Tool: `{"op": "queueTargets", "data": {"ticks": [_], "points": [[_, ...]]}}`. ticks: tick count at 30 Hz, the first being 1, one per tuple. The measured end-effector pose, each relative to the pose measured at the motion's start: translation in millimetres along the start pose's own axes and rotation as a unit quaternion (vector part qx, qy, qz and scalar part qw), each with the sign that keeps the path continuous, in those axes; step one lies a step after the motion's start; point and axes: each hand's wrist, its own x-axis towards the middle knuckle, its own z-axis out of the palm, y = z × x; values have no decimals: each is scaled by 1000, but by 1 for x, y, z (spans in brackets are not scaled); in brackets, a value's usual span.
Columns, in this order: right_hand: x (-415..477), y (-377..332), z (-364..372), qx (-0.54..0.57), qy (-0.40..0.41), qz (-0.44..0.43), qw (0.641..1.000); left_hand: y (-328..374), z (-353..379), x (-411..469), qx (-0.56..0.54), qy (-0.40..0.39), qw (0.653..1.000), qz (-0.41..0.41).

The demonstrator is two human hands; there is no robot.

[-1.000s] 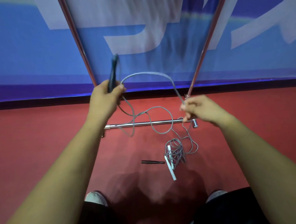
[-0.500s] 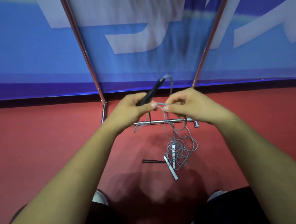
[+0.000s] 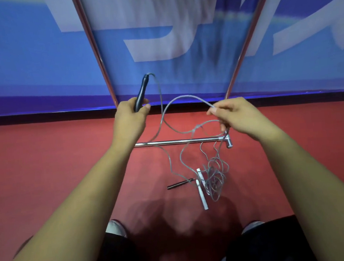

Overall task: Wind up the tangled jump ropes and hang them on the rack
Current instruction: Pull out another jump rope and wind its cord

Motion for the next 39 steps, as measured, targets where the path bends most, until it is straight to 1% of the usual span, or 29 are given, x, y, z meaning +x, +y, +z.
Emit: {"op": "queueTargets", "data": {"ticks": [1, 2, 4, 5, 7, 8, 10, 12, 15, 17, 18, 19, 20, 21, 22, 23, 24, 26, 27, 29, 31, 32, 33, 34, 35, 36, 37, 38, 39], "points": [[-4, -13, 1, -7, -19, -23, 1000, 4, 1, -3, -20, -15, 1000, 17], [-10, -25, 4, -23, -51, -41, 998, 12, 3, -10, -65, -48, 996, 26], [-17, -40, 11, -46, -104, -67, 991, 23, 7, -22, -169, -152, 973, 32], [-18, -46, 15, -43, -114, -77, 990, 28, 9, -28, -191, -207, 959, 38], [-19, -53, 21, -25, -106, -97, 989, 32, 13, -36, -163, -294, 940, 58], [-19, -55, 22, -17, -98, -100, 990, 32, 15, -36, -137, -312, 938, 64], [-17, -48, 20, 0, -104, -93, 990, 33, 18, -34, -131, -295, 946, 43], [-13, -29, 16, -15, -142, -59, 988, 32, 16, -29, -204, -253, 946, 4], [-5, 21, 17, -107, -220, 48, 968, 31, 9, -21, -362, -204, 909, -44], [-4, 53, 19, -137, -248, 99, 954, 29, 2, -16, -417, -161, 891, -75], [-5, 63, 20, -131, -240, 109, 956, 27, -1, -13, -407, -130, 900, -81], [-4, 68, 20, -95, -212, 112, 966, 24, -3, -10, -352, -91, 929, -75], [-3, 65, 19, -36, -170, 104, 979, 20, -5, -8, -259, -51, 963, -58], [-2, 54, 16, 36, -119, 86, 989, 17, -7, -7, -170, -22, 984, -41], [-1, 35, 12, 103, -72, 63, 990, 15, -8, -6, -119, -6, 992, -27], [-1, 16, 7, 148, -44, 40, 987, 16, -9, -8, -117, -12, 993, -15], [-2, -4, 3, 162, -39, 17, 986, 20, -9, -11, -145, -38, 989, -2], [-9, -38, 1, 108, -66, -35, 991, 29, -7, -20, -197, -117, 973, 41], [-15, -50, 3, 77, -89, -57, 991, 33, -4, -25, -202, -165, 963, 62], [-22, -64, 9, 63, -120, -75, 988, 35, 1, -33, -164, -251, 949, 97], [-19, -64, 11, 62, -90, -83, 991, 33, 5, -36, -92, -295, 945, 108], [-16, -58, 10, 55, -80, -82, 992, 31, 6, -36, -88, -298, 946, 94], [-13, -49, 10, 49, -92, -73, 992, 30, 7, -35, -114, -286, 948, 73], [-12, -36, 12, 25, -132, -57, 989, 30, 6, -34, -170, -266, 948, 45], [-12, -18, 14, -11, -188, -29, 982, 31, 4, -31, -241, -242, 940, 24], [-12, 5, 18, -56, -239, 14, 969, 31, 1, -28, -309, -220, 925, 7], [-14, 27, 22, -98, -270, 60, 956, 32, -1, -26, -352, -199, 914, -7], [-15, 45, 25, -130, -270, 90, 950, 29, -3, -22, -363, -174, 915, -22], [-13, 57, 26, -127, -247, 99, 956, 26, -5, -19, -331, -143, 932, -31]]}}
